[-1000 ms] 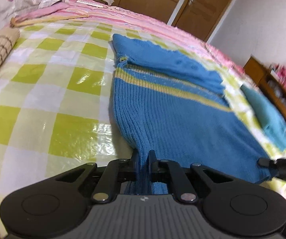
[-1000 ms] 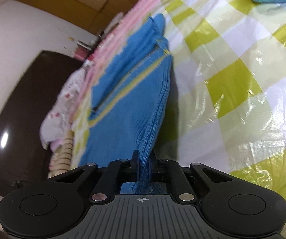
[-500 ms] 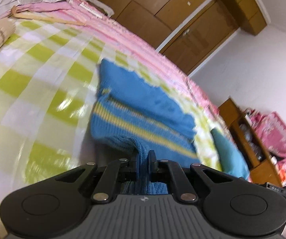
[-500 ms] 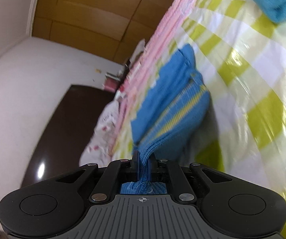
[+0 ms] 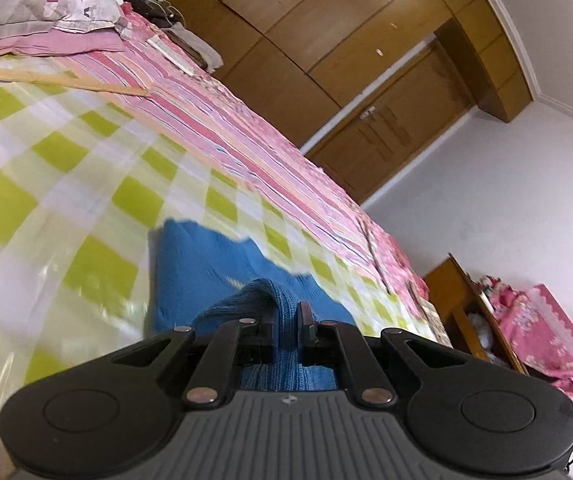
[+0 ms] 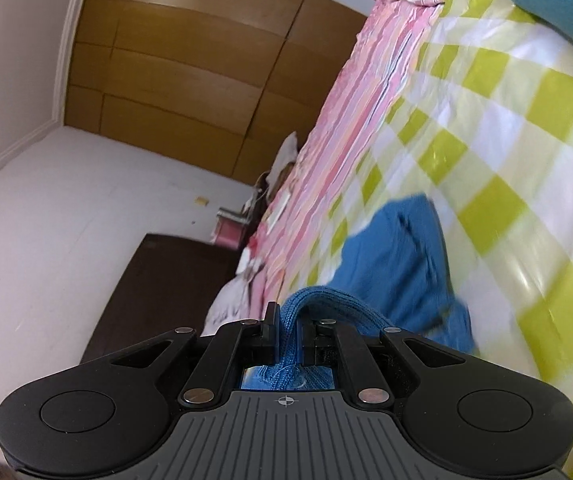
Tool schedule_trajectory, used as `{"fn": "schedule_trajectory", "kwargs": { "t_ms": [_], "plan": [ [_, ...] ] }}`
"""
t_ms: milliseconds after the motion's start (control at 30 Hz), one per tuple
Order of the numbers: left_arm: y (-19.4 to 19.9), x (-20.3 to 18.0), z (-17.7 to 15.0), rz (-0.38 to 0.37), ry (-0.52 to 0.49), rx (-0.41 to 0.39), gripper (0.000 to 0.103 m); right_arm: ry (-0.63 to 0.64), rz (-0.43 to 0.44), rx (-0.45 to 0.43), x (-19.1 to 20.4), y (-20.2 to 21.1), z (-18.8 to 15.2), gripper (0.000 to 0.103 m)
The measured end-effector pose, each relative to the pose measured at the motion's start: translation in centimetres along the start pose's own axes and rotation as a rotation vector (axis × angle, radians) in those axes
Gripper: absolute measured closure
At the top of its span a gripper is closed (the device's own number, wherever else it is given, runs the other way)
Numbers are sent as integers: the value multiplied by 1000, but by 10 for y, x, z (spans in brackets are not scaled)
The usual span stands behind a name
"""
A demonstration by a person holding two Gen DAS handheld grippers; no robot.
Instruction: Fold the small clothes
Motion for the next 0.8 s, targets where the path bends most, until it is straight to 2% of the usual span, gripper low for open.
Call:
{"fn": "schedule_trajectory", "kwargs": {
  "t_ms": [133, 333, 400, 433, 567, 700, 800],
  "plan": [
    [-29, 17, 12, 48, 12, 14, 89, 6, -51, 0, -4, -41, 19, 94],
    [-60, 39, 15, 111, 41, 47, 89, 23, -135, 28, -14, -89, 25, 94],
    [-66, 46, 16, 124, 71, 55, 89, 24, -153, 29, -17, -95, 27, 94],
    [-68, 49, 17, 120, 95, 56, 89, 21, -160, 31, -19, -99, 28, 91],
    [-67, 60, 19, 96, 186, 31, 89, -4, -184, 46, -25, -107, 33, 90],
    [-67, 62, 24, 80, 214, 11, 88, -14, -168, 59, -26, -111, 35, 83],
    [-71, 62, 29, 112, 219, -15, 88, -11, -166, 68, -20, -117, 38, 79]
  ]
}}
Point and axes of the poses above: each gripper's, at about its wrist camera, not at the fingertips, and y roughly against the way its jaws point, x to its left, z to its top, the point moved 1 cm from there along -y, roughly the way its jaws point, and after that the axes turned 9 degrees about -z, right-handed, at the moved point
